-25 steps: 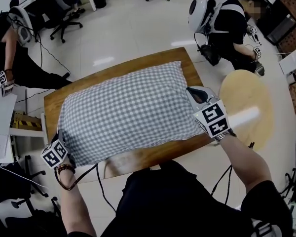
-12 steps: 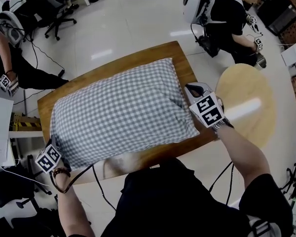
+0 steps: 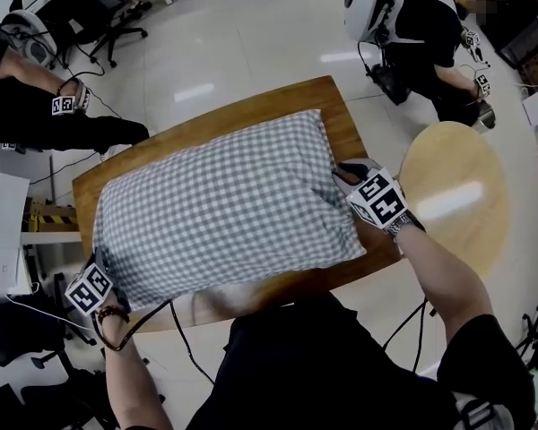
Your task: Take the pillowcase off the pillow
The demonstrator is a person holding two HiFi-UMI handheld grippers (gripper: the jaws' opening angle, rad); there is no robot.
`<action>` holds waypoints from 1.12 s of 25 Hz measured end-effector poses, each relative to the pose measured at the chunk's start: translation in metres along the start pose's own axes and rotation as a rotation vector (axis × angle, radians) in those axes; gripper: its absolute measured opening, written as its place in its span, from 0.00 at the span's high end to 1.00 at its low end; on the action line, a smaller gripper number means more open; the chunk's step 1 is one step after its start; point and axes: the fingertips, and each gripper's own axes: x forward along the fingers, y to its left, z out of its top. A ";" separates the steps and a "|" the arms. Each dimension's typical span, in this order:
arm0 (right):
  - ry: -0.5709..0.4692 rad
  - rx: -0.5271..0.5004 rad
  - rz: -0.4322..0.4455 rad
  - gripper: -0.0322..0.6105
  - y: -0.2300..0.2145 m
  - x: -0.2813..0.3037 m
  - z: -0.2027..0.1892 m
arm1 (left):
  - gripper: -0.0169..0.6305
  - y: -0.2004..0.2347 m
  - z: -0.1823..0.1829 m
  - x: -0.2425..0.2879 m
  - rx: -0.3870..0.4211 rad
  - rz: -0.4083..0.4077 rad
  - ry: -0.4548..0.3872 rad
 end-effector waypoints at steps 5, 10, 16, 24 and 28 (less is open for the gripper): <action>-0.075 0.090 0.109 0.73 -0.010 -0.009 0.016 | 0.97 -0.021 0.002 0.002 0.007 0.016 0.003; -0.146 0.165 0.201 0.60 -0.020 -0.019 0.036 | 0.97 -0.037 0.005 0.008 0.018 0.037 0.009; -0.101 0.233 0.268 0.55 0.008 -0.028 0.043 | 0.97 -0.034 0.006 -0.011 0.021 0.004 0.004; 0.054 0.299 0.331 0.56 0.006 -0.062 0.148 | 0.97 -0.025 0.085 -0.070 -0.024 0.029 0.001; 0.082 0.327 0.257 0.75 -0.024 -0.059 0.112 | 0.97 -0.055 0.069 -0.041 0.029 0.033 -0.005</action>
